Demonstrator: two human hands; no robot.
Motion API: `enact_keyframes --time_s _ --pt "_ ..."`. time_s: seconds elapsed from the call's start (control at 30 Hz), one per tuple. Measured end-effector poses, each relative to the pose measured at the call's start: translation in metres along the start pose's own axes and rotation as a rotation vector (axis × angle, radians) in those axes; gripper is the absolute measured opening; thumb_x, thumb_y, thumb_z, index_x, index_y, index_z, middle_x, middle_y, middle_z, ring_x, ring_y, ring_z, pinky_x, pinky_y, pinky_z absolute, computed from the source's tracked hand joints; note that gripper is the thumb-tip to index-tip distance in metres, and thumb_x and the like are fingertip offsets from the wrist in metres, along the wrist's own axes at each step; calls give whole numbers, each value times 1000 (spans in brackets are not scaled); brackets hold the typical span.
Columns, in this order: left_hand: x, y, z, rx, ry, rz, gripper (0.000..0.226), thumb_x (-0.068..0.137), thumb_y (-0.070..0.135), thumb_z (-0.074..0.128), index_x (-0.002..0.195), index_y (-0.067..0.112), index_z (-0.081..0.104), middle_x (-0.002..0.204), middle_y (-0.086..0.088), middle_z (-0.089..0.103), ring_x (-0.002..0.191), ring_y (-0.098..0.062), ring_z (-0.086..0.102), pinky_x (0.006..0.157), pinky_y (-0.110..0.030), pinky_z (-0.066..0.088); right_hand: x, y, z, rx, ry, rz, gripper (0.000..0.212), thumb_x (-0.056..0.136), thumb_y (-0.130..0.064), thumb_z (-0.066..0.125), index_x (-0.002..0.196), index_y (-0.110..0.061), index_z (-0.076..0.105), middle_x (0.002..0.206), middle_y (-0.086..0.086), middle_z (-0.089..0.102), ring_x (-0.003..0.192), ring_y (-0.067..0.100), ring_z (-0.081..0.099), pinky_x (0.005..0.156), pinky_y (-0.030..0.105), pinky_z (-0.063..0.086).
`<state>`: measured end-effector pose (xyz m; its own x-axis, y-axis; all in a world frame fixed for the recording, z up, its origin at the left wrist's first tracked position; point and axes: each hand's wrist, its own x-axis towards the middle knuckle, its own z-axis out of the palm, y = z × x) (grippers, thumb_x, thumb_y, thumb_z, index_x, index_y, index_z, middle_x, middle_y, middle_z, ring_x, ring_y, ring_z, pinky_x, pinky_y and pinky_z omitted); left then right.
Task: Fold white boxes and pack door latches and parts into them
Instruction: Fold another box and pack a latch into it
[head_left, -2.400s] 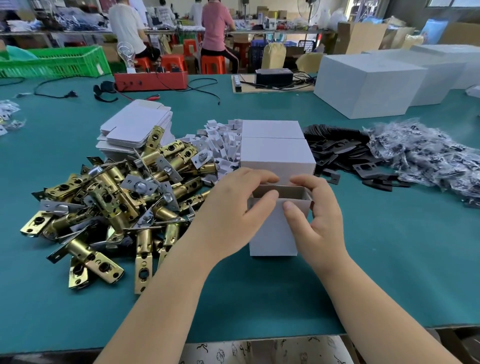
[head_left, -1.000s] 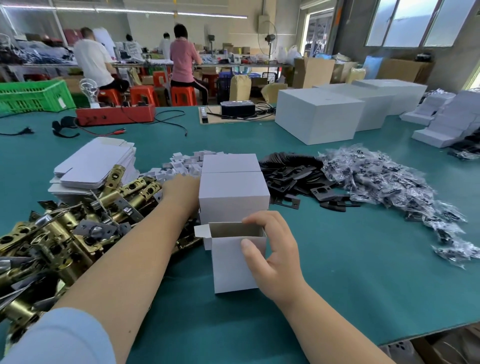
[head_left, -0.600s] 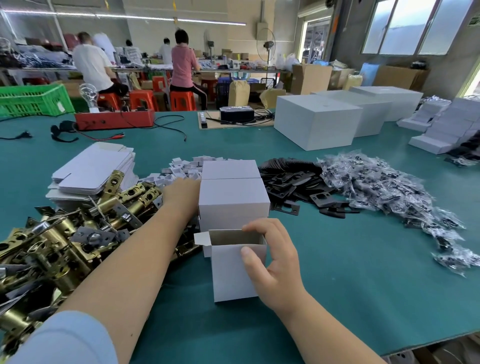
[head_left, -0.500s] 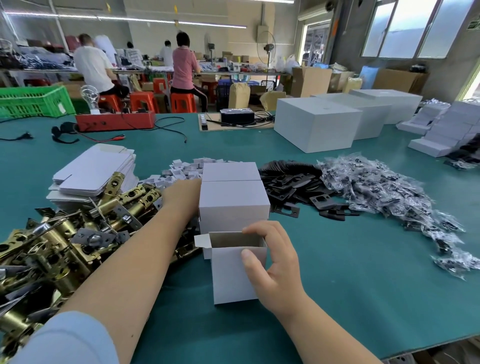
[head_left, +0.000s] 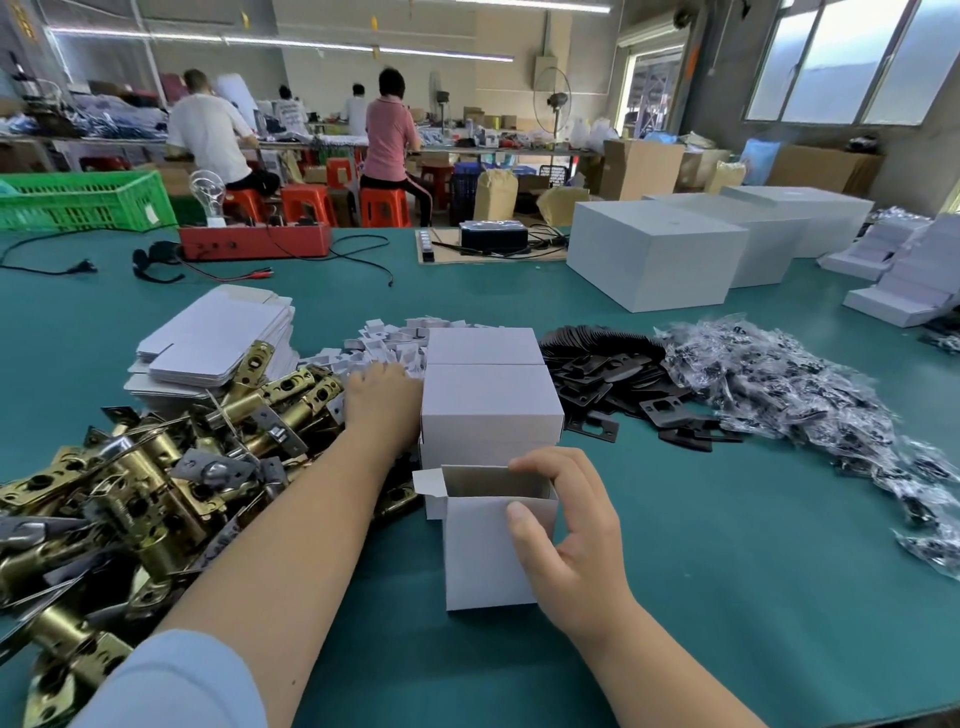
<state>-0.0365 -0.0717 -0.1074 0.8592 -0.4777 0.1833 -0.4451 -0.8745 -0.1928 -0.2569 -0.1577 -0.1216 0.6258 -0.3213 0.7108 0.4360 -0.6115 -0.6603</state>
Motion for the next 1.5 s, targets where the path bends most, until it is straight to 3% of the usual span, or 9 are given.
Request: enact_keyframes --time_s 0.33,0.47,0.7,0.93,1.03,1.13,1.23,1.4,1.5 --pt "-2 0 -7 -103 45 -100 20 87 6 50 97 14 66 100 -4 66 95 -27 62 71 -32 43 1 1 -1 -3 -3 -8 24 81 -22 50 100 -13 60 98 -5 58 95 -1 53 83 10 40" --pt "-4 -2 -15 -391 159 -193 21 89 7 41 89 6 62 91 -14 61 84 -32 57 67 -35 44 1 1 -1 -1 -8 -5 23 81 -23 50 100 -14 60 98 -6 58 95 0 53 82 9 40" --pt "-14 -2 -38 -790 326 -287 34 99 20 39 66 17 43 65 -1 47 59 -16 40 49 -30 21 0 0 -2 5 -14 3 23 81 -24 49 99 -15 59 96 -7 57 91 -2 52 79 8 39" --pt "-56 -8 -70 -1212 541 -293 18 97 26 53 91 20 69 78 5 66 71 -14 57 56 -25 40 1 1 -2 6 -13 -3 22 81 -25 49 101 -21 56 97 -6 57 93 -3 52 80 7 39" --pt "-87 -8 -92 -1349 551 -141 20 94 22 59 84 34 72 70 4 71 57 -14 52 54 -28 42 0 0 -2 -1 -21 -3 23 81 -26 49 102 -23 55 98 -8 57 94 -3 52 81 7 38" --pt "-115 -4 -109 -1316 415 47 22 90 19 64 86 39 71 72 16 72 52 -22 57 52 -37 50 -2 0 -1 40 -23 35 30 80 -30 50 110 -33 49 103 -19 57 99 -7 53 84 4 37" --pt "-128 2 -116 -1094 284 211 18 91 20 62 95 31 76 64 18 68 47 1 52 48 -9 38 -4 0 -1 113 -5 89 43 79 -34 52 120 -35 40 109 -32 54 101 -8 53 85 3 37" --pt "-140 15 -126 -838 123 362 26 99 28 51 117 30 70 83 28 60 83 19 51 71 -1 35 -5 1 0 147 1 79 52 79 -32 52 128 -34 34 104 -27 53 94 -7 54 79 4 40" --pt "-145 18 -127 -750 134 365 25 99 26 49 108 21 72 88 11 69 84 2 58 76 -17 41 -6 1 0 139 1 76 51 78 -32 52 126 -34 36 105 -21 52 92 -8 54 75 4 40"
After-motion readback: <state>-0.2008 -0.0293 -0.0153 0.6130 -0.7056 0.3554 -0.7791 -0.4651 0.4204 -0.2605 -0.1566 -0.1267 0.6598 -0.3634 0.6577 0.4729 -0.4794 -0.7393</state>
